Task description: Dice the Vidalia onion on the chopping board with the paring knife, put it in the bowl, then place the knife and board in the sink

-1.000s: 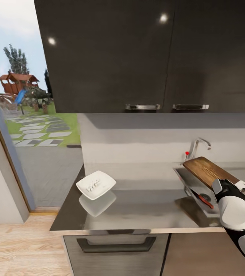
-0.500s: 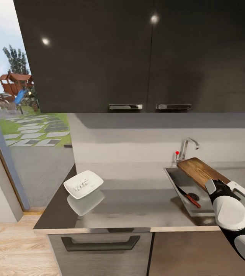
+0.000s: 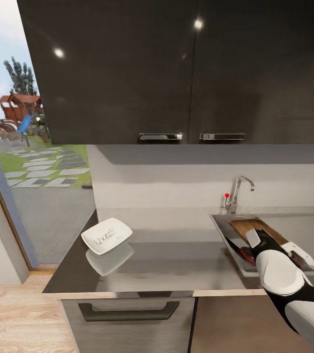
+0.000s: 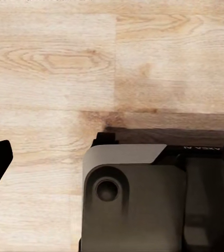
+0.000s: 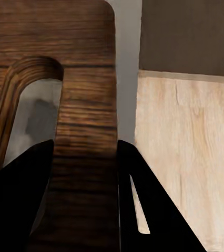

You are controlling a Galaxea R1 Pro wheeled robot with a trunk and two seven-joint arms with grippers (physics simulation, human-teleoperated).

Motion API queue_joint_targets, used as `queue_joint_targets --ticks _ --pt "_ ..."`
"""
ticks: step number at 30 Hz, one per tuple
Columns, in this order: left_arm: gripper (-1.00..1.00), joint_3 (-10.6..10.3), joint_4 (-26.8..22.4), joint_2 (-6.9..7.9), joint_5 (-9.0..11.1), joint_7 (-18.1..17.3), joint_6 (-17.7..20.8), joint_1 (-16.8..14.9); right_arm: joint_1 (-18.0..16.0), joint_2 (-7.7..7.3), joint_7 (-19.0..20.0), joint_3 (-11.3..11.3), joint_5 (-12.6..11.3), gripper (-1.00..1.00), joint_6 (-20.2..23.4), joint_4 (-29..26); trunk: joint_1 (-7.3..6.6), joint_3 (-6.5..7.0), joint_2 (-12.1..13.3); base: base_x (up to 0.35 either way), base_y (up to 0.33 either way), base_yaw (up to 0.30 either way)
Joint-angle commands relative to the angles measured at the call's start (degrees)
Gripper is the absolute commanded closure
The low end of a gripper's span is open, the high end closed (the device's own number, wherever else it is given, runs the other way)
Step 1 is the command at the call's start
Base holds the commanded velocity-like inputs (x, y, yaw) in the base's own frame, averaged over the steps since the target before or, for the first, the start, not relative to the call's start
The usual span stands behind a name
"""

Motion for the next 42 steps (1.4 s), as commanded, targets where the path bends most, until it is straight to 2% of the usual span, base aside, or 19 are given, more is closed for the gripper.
queue_joint_targets --ticks 1,5,9,20,24,26,36,42 --pt "-1.00 -0.21 0.24 0.00 0.36 0.15 -0.34 -0.12 -0.16 0.01 -1.30 -0.12 -0.90 1.00 0.41 -0.05 0.02 -0.10 -0.10 0.000 0.000 0.000" --pt "-1.00 -0.21 0.26 0.06 0.36 0.19 -0.34 -0.12 -0.20 0.07 -3.67 -0.07 -2.30 1.00 0.38 -0.11 0.02 -0.10 -0.10 0.039 0.000 0.000" --pt "-1.00 -0.21 0.32 0.39 0.36 0.19 -0.35 -0.12 -0.20 0.71 -5.87 -0.01 -2.49 1.00 0.38 -0.08 0.02 -0.10 -0.10 0.188 0.000 0.000" --pt "-1.00 -0.21 0.33 0.89 0.36 0.47 -0.26 -0.12 -0.21 2.35 -6.25 0.16 -2.51 1.00 0.21 0.00 0.02 -0.10 -0.10 0.052 0.000 0.000" --pt "-1.00 -0.21 0.33 0.90 0.36 0.52 1.09 -0.12 -0.21 2.38 -6.26 0.17 -2.51 1.00 0.21 -0.03 0.02 -0.10 -0.10 0.000 0.000 0.000" --pt "-1.00 -0.21 0.33 0.85 0.36 0.52 2.09 -0.12 -0.21 2.35 -6.23 0.16 -2.44 1.00 0.21 -0.03 -0.41 0.26 0.70 0.000 0.000 0.000" --pt "-1.00 -0.21 0.33 0.65 0.36 0.54 2.32 -0.12 -0.21 2.42 -6.18 0.18 -2.43 1.00 0.21 0.04 -2.61 2.06 4.71 0.000 0.000 0.000" --pt "-1.00 -0.21 0.28 0.64 0.36 0.54 2.30 -0.12 -0.21 2.52 -6.17 0.32 -2.43 1.00 0.19 0.05 -2.61 2.05 4.71 0.000 0.000 0.000"
